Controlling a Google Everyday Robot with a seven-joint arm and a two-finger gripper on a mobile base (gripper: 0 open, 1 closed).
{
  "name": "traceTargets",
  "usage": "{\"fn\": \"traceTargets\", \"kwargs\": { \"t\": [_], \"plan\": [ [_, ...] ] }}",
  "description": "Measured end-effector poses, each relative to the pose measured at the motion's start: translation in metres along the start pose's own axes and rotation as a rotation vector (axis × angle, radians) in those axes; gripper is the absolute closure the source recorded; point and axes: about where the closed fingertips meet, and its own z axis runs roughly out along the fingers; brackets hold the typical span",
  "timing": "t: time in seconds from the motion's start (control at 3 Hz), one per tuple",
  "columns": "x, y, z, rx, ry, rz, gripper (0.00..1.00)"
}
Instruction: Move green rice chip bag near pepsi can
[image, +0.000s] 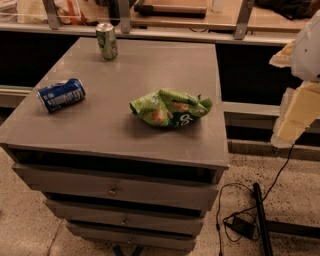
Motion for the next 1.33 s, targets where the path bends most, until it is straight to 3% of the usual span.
{"fn": "traceTargets", "kwargs": {
  "t": [0.33, 0.67, 1.33],
  "plan": [
    [0.0, 0.0, 0.0, 0.0, 0.0, 0.0, 0.0],
    [-0.024, -0.001, 0.006, -0.031, -0.144, -0.001, 0.0],
    [-0.089, -0.012, 0.025, -0.094, -0.519, 0.027, 0.0]
  ]
}}
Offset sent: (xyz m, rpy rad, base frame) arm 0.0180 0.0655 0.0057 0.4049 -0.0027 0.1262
